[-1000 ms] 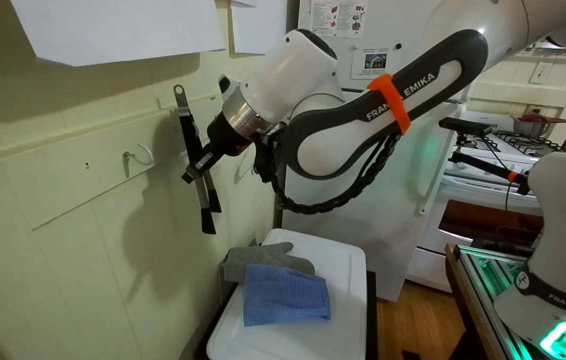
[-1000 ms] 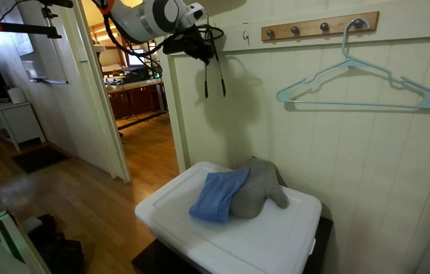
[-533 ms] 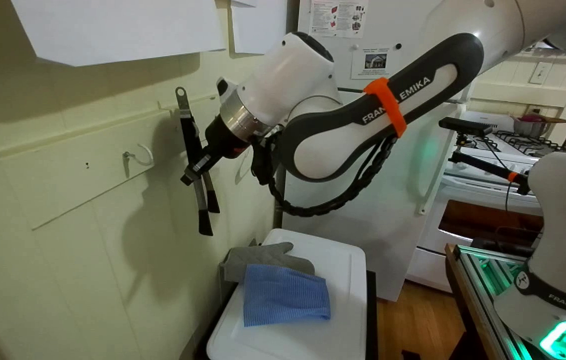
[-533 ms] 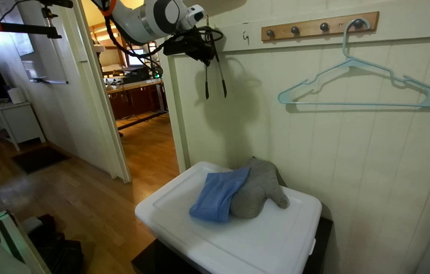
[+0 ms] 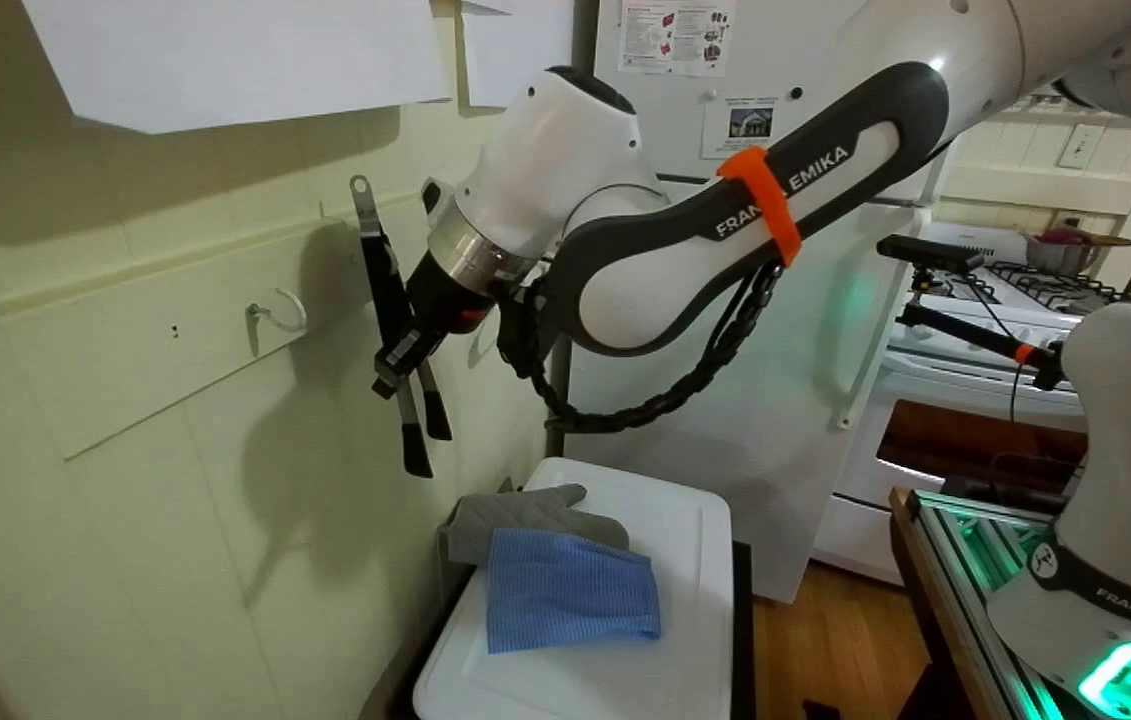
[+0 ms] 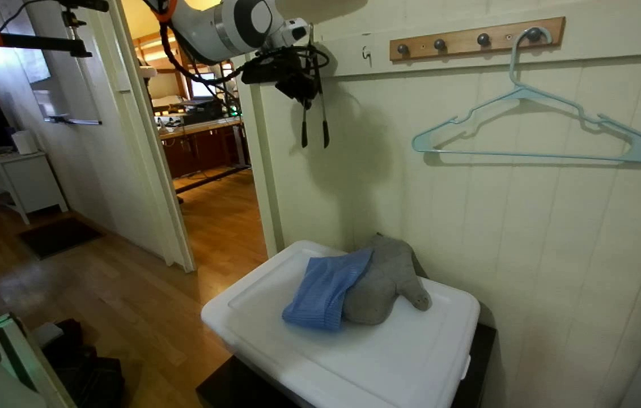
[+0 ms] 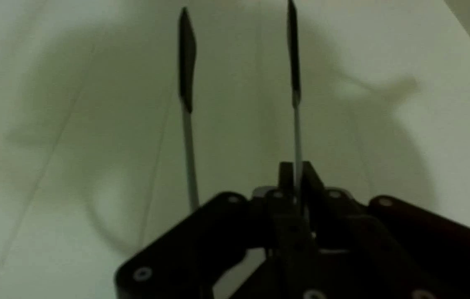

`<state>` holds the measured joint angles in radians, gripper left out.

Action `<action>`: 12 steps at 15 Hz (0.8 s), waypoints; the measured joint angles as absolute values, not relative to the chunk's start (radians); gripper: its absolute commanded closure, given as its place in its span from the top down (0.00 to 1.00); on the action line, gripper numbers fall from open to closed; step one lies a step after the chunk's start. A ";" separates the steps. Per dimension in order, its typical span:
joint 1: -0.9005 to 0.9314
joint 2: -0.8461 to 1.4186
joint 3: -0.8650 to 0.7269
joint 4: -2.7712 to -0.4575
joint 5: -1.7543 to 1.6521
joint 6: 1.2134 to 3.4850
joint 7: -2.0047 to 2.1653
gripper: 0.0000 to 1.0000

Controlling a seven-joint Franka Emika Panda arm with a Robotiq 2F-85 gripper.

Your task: Move the tongs from the hook on the right to the center hook

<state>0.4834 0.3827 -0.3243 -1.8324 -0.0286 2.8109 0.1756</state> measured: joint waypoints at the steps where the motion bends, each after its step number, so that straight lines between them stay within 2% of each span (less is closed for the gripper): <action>1: 0.449 0.382 -0.288 -1.831 -0.039 2.801 0.183 0.46; 8: 0.314 0.354 -0.141 -1.829 -0.074 2.673 0.196 0.98; 12: 0.284 0.300 -0.106 -1.838 -0.124 2.519 0.198 1.00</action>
<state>0.2841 0.2996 -0.1063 -1.8384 -0.1236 2.5189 0.1985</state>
